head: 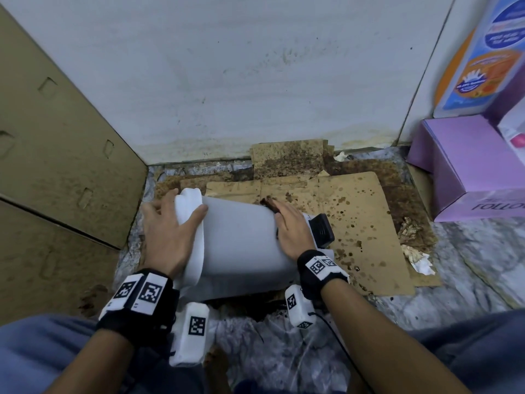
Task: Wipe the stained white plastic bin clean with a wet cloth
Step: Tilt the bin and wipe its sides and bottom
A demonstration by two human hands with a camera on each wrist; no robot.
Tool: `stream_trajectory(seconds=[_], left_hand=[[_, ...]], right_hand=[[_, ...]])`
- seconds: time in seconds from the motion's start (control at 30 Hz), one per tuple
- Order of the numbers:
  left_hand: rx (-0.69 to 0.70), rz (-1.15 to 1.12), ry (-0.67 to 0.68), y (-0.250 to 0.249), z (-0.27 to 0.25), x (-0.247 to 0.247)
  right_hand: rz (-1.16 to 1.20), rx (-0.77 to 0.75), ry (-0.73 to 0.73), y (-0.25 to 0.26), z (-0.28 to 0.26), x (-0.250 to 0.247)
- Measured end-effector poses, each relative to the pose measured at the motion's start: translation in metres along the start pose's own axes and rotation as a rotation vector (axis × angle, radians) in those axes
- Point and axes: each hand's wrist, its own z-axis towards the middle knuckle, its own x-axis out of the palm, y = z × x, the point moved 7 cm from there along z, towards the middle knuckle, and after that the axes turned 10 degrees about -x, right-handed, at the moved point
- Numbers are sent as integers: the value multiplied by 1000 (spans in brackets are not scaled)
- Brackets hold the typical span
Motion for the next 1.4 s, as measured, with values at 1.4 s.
stream_trajectory(seconds=[1.4], left_hand=[[143,85,-34,24,-15,-10]], right_hand=[[-39,-167,-9,22,1,8]])
